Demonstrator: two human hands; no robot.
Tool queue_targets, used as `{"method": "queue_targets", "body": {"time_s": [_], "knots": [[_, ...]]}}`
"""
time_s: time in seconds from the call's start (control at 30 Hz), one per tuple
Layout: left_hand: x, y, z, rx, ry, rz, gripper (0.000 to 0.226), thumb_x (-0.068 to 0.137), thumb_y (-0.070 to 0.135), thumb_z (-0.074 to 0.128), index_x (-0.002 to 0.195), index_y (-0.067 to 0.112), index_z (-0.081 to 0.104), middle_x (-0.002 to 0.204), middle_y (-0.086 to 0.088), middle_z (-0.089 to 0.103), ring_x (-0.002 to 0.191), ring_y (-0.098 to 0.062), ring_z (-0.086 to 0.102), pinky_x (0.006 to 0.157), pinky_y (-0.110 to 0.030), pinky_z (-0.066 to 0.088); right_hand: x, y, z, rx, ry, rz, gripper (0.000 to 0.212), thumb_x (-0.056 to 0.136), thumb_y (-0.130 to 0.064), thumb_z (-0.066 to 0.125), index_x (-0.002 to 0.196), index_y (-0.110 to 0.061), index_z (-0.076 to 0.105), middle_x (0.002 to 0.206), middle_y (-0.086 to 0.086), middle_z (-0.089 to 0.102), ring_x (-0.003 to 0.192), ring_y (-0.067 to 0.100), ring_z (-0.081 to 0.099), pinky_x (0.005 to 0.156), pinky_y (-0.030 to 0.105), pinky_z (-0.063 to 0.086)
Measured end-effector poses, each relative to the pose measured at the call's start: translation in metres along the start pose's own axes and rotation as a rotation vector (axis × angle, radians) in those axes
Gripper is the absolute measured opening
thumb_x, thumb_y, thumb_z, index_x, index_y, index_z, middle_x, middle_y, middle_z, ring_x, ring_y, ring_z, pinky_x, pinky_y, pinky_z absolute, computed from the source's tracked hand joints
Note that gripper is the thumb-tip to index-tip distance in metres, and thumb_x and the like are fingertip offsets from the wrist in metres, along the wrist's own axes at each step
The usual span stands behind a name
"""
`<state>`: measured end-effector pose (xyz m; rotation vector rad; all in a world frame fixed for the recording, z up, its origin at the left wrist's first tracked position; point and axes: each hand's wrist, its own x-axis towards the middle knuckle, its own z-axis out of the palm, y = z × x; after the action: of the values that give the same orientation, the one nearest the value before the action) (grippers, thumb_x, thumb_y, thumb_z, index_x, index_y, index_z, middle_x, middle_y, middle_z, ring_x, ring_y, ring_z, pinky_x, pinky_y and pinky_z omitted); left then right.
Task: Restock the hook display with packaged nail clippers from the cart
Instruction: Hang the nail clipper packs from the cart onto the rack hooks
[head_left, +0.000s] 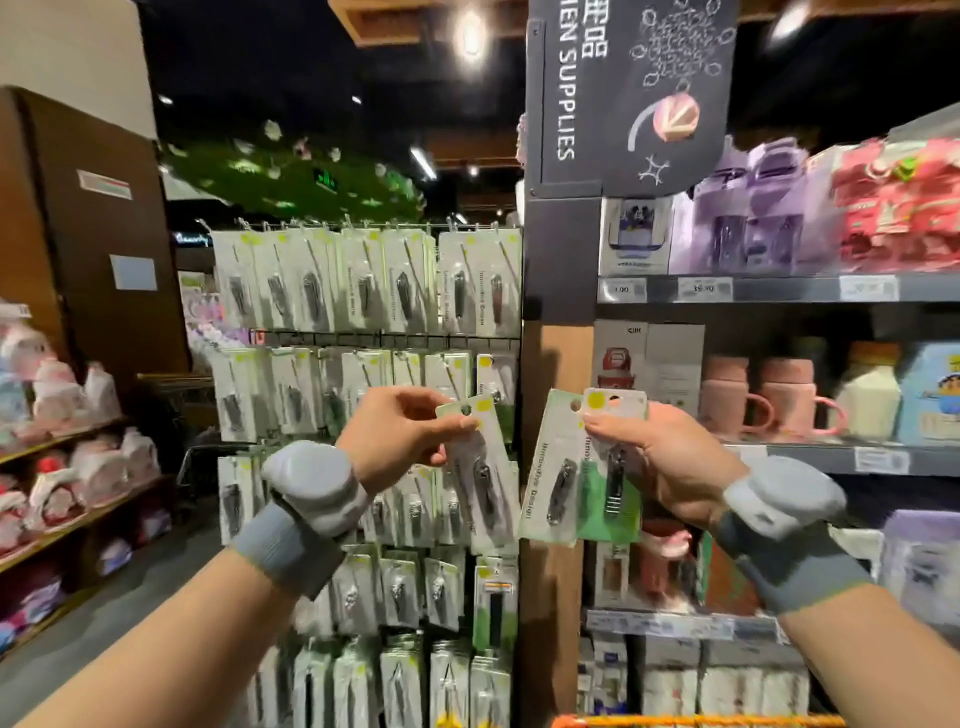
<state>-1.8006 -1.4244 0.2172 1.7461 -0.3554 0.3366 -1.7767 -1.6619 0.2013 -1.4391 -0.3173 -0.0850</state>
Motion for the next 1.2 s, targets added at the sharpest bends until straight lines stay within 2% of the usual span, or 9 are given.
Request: {"method": "queue_targets", "body": {"time_s": [0.13,0.23,0.33,0.5,0.6,0.7,0.93,1.1,1.2], "knots": [[0.009,0.004,-0.025,0.033,0.043,0.059,0.016,0.087,0.009,0.064,0.083,-0.006,0.067,0.070,-0.013,0.064,0.064,-0.020,0.055,0.061,-0.032,0.049,0.005,-0.014,0.026,-0.025,-0.024,-0.050,0.016,0.084,-0.003,0.062,0.099,-0.005,0.067,0.087,0.006,0.075,0.077,0.013,0.071,0.067,0.021,0.054],[0.018,0.008,-0.035,0.009,0.066,0.075,0.019,0.088,0.010,0.061,0.094,-0.008,0.066,0.079,-0.012,0.066,0.067,-0.018,0.059,0.057,-0.024,0.054,0.011,-0.025,0.039,-0.005,-0.037,-0.062,0.010,0.085,-0.002,0.062,0.093,-0.004,0.068,0.084,0.007,0.074,0.072,0.013,0.071,0.060,0.020,0.053],[0.024,0.012,-0.043,0.051,0.081,0.121,0.014,0.086,0.011,0.065,0.087,-0.002,0.068,0.076,-0.007,0.068,0.066,-0.012,0.061,0.054,-0.020,0.052,0.019,-0.033,0.046,0.016,-0.060,-0.065,0.010,0.086,-0.004,0.060,0.093,-0.002,0.067,0.080,0.008,0.073,0.069,0.016,0.070,0.059,0.024,0.055],[0.035,0.014,-0.049,0.099,0.156,0.156,0.008,0.081,0.012,0.070,0.076,0.006,0.070,0.059,0.006,0.064,0.052,0.000,0.052,0.047,-0.012,0.042,0.035,-0.038,0.045,-0.021,-0.048,-0.107,0.018,0.073,-0.011,0.069,0.089,-0.003,0.069,0.084,0.009,0.074,0.075,0.020,0.070,0.079,0.035,0.054],[0.043,0.017,-0.054,0.091,0.207,0.205,0.007,0.079,0.006,0.071,0.079,-0.001,0.069,0.050,0.011,0.061,0.045,0.007,0.049,0.045,-0.005,0.036,0.044,-0.041,0.046,-0.020,-0.044,-0.131,0.012,0.074,-0.008,0.069,0.086,-0.004,0.070,0.083,0.008,0.074,0.075,0.019,0.070,0.074,0.031,0.055],[0.053,0.020,-0.060,0.072,0.225,0.237,0.007,0.078,0.004,0.072,0.081,-0.002,0.070,0.048,0.013,0.061,0.044,0.008,0.049,0.045,-0.003,0.035,0.052,-0.043,0.049,-0.015,-0.024,-0.130,0.023,0.062,-0.015,0.072,0.083,-0.005,0.072,0.086,0.011,0.074,0.078,0.022,0.070,0.084,0.039,0.053],[0.070,0.017,-0.080,0.072,0.208,0.253,0.006,0.078,0.006,0.072,0.074,0.002,0.070,0.044,0.009,0.057,0.041,0.001,0.045,0.042,-0.010,0.035,0.066,-0.047,0.057,-0.030,-0.012,-0.134,0.017,0.076,-0.007,0.068,0.093,-0.005,0.071,0.090,0.012,0.074,0.080,0.022,0.070,0.085,0.038,0.053],[0.088,0.007,-0.108,0.029,0.161,0.249,0.005,0.076,0.005,0.073,0.072,0.003,0.071,0.048,0.005,0.060,0.043,-0.005,0.048,0.043,-0.015,0.040,0.080,-0.045,0.081,-0.138,0.042,-0.180,0.044,0.064,-0.022,0.072,0.104,-0.004,0.070,0.103,0.012,0.072,0.102,0.027,0.066,0.100,0.045,0.046],[0.096,0.000,-0.123,0.070,0.116,0.269,0.006,0.076,0.005,0.074,0.073,0.001,0.071,0.049,0.002,0.060,0.044,-0.009,0.048,0.044,-0.017,0.041,0.090,-0.043,0.092,-0.257,0.058,-0.219,0.051,0.058,-0.036,0.075,0.102,-0.010,0.073,0.103,0.007,0.073,0.104,0.025,0.066,0.103,0.048,0.043]]}}
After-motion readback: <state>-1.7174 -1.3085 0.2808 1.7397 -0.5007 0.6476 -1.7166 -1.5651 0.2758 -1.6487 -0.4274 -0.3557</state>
